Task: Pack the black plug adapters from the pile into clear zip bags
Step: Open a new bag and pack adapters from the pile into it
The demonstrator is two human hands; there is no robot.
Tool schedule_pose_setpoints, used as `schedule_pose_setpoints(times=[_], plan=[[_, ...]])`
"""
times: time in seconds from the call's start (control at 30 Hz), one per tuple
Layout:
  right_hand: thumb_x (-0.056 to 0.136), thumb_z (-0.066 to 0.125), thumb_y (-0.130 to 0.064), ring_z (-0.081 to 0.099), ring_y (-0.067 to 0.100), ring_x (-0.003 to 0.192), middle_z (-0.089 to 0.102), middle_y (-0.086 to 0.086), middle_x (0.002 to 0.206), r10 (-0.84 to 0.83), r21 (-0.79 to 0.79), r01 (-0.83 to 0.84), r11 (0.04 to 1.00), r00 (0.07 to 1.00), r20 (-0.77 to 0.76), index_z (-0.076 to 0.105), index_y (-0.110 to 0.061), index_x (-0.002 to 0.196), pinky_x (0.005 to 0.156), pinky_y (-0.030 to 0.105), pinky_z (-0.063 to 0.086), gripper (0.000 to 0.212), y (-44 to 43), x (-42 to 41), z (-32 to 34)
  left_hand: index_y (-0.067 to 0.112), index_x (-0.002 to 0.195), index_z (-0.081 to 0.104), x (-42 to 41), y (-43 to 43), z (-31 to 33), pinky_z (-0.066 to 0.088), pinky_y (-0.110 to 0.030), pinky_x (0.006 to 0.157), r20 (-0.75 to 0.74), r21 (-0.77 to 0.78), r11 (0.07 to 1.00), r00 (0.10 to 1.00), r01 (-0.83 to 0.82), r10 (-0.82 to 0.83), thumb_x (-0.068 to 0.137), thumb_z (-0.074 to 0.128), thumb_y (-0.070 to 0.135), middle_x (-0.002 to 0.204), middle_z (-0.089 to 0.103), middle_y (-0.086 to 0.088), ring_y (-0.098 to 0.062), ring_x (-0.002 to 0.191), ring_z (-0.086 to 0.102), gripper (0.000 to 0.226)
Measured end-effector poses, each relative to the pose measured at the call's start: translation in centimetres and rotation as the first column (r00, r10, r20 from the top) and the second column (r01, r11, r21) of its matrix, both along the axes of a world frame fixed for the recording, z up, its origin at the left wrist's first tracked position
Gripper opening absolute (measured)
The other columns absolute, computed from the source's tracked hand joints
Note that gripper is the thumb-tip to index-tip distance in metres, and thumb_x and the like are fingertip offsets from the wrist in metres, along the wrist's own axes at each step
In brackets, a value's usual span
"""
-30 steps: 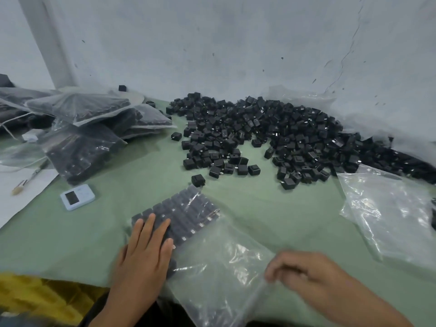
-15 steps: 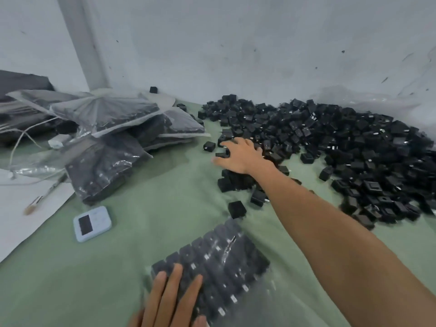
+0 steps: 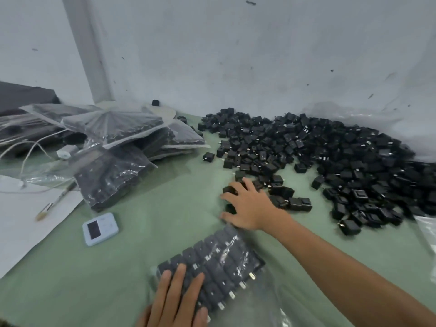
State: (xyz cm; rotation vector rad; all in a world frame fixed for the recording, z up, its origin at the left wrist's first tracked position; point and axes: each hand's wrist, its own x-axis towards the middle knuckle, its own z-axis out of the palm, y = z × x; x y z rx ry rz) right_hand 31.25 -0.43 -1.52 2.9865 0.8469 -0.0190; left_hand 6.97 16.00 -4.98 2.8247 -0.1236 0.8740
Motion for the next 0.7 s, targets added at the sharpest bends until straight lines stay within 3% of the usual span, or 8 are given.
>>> schedule_pose_setpoints(times=[0.07, 0.17, 0.2, 0.27, 0.33, 0.43, 0.6, 0.7], plan=[[0.092, 0.039, -0.062, 0.005, 0.038, 0.149, 0.021, 0.001, 0.158, -0.018, -0.012, 0.018, 1.000, 0.999, 0.036, 0.037, -0.040, 0.142, 0.107, 0.064, 0.033, 0.054, -2.3, -2.1, -0.1, 0.020, 0.096, 0.081, -0.6, -0.4, 0.6, 0.037, -0.029, 0.075, -0.091, -0.120, 0.993, 0.996, 0.004, -0.015, 0.103, 0.014, 0.039, 0.113, 0.072, -0.010, -0.011, 0.136, 0.045, 0.070], [0.095, 0.035, -0.058, 0.000, 0.036, 0.151, 0.018, -0.001, 0.160, -0.082, -0.015, 0.082, 0.996, 0.996, 0.019, 0.035, -0.041, 0.142, 0.107, 0.062, 0.035, 0.050, -5.7, -5.1, 0.1, 0.018, 0.107, 0.079, -1.3, -0.8, 1.1, 0.041, -0.028, 0.075, -0.163, -0.245, 0.969, 0.986, -0.019, -0.022, 0.104, 0.010, 0.047, 0.123, 0.069, -0.011, 0.008, 0.148, 0.003, 0.075], [0.095, 0.034, -0.059, -0.001, 0.036, 0.151, 0.017, -0.002, 0.160, -0.103, -0.011, 0.103, 0.995, 0.995, 0.017, 0.035, -0.042, 0.143, 0.108, 0.061, 0.035, 0.051, -6.9, -6.2, 0.1, 0.018, 0.111, 0.077, -1.6, -0.8, 1.2, 0.042, -0.029, 0.076, -0.177, -0.266, 0.964, 0.984, -0.023, -0.025, 0.104, 0.008, 0.049, 0.126, 0.068, -0.010, 0.010, 0.147, 0.000, 0.076], [0.096, 0.033, -0.059, -0.002, 0.035, 0.151, 0.017, -0.003, 0.161, -0.128, -0.022, 0.129, 0.991, 0.991, 0.026, 0.035, -0.041, 0.144, 0.110, 0.060, 0.034, 0.052, -9.2, -8.4, 0.0, 0.022, 0.120, 0.073, -2.1, -0.9, 1.5, 0.043, -0.030, 0.082, -0.262, -0.300, 0.953, 0.964, -0.043, -0.039, 0.102, 0.003, 0.056, 0.136, 0.062, -0.007, 0.007, 0.147, 0.015, 0.080], [0.098, 0.031, -0.058, -0.005, 0.036, 0.152, 0.015, -0.004, 0.163, -0.138, -0.043, 0.140, 0.989, 0.990, 0.041, 0.034, -0.041, 0.146, 0.114, 0.057, 0.032, 0.051, -11.4, -10.6, -0.3, 0.034, 0.139, 0.057, -2.5, -0.9, 1.5, 0.037, -0.029, 0.097, -0.322, -0.239, 0.966, 0.947, -0.095, 0.013, 0.094, -0.005, 0.064, 0.155, 0.040, 0.004, -0.005, 0.148, 0.024, 0.082], [0.101, 0.029, -0.058, -0.008, 0.034, 0.152, 0.009, -0.006, 0.165, -0.150, -0.050, 0.152, 0.987, 0.988, 0.047, 0.030, -0.043, 0.148, 0.118, 0.053, 0.028, 0.050, -13.8, -13.6, -0.4, 0.053, 0.152, 0.011, -2.9, -0.4, 1.4, 0.017, -0.026, 0.115, -0.397, -0.231, 0.966, 0.918, -0.115, 0.014, 0.090, -0.013, 0.060, 0.164, -0.007, 0.021, 0.000, 0.149, -0.012, 0.067], [0.103, 0.032, -0.055, -0.003, 0.026, 0.154, 0.004, -0.010, 0.166, -0.169, 0.004, 0.169, 0.986, 0.985, 0.042, 0.017, -0.040, 0.155, 0.122, 0.047, 0.018, 0.056, -15.7, -16.9, -0.2, 0.047, 0.155, 0.010, -2.9, -0.2, 1.3, 0.014, -0.035, 0.119, -0.470, -0.268, 0.958, 0.882, -0.105, -0.035, 0.103, 0.017, 0.050, 0.164, -0.011, 0.020, -0.003, 0.150, -0.017, 0.052], [0.100, 0.047, -0.048, 0.012, 0.022, 0.151, 0.021, -0.004, 0.162, -0.212, 0.142, 0.202, 0.969, 0.976, 0.055, 0.031, -0.034, 0.152, 0.123, 0.039, 0.017, 0.056, -16.5, -18.6, -0.2, 0.045, 0.155, 0.015, -2.9, 0.0, 1.1, 0.015, -0.036, 0.119, -0.474, -0.283, 0.954, 0.879, -0.097, -0.051, 0.104, 0.021, 0.049, 0.165, -0.006, 0.019, -0.003, 0.151, -0.014, 0.052]])
